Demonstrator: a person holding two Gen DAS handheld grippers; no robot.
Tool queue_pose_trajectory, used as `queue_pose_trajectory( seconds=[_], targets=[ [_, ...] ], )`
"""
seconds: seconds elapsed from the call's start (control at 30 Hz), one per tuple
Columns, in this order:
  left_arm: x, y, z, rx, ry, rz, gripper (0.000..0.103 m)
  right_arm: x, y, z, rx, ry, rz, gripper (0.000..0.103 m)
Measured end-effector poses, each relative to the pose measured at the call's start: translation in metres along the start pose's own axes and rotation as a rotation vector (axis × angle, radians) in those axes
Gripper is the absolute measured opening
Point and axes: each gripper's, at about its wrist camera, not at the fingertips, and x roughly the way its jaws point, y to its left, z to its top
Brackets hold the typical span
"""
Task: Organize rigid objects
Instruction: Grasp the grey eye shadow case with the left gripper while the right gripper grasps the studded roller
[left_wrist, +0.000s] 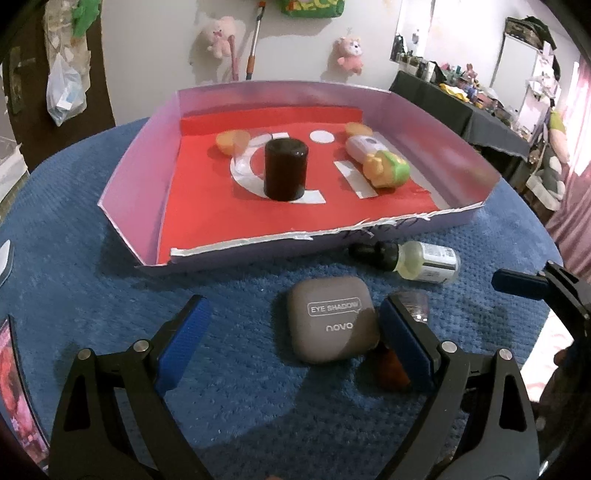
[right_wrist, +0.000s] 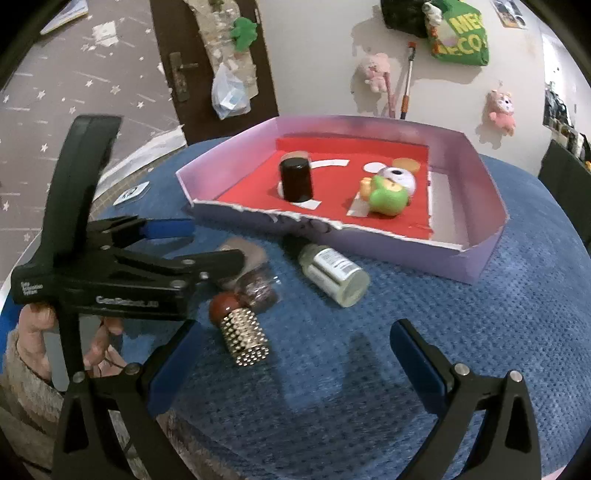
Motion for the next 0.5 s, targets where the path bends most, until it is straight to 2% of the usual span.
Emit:
queue_pose_trajectory(
  seconds=[0.23,0.43,0.5],
  targets=[
    [0.008,-0.001,-0.005,-0.001,0.020,0.001,0.095,0.006,0.008,-0.004,-0.021,0.007,0.007,0.102],
    [0.008,-0.002,-0.008,-0.003,0.002,0.006,0.093,0.014,0.012,-0.007,-0.036,0.022,0.005,0.084],
    [0.007,-0.002,-0.008,-0.004,-0.006,-0.002,0.088,0.016,0.016,-0.010,-0.055,0.027,0.006,0.073]
  ],
)
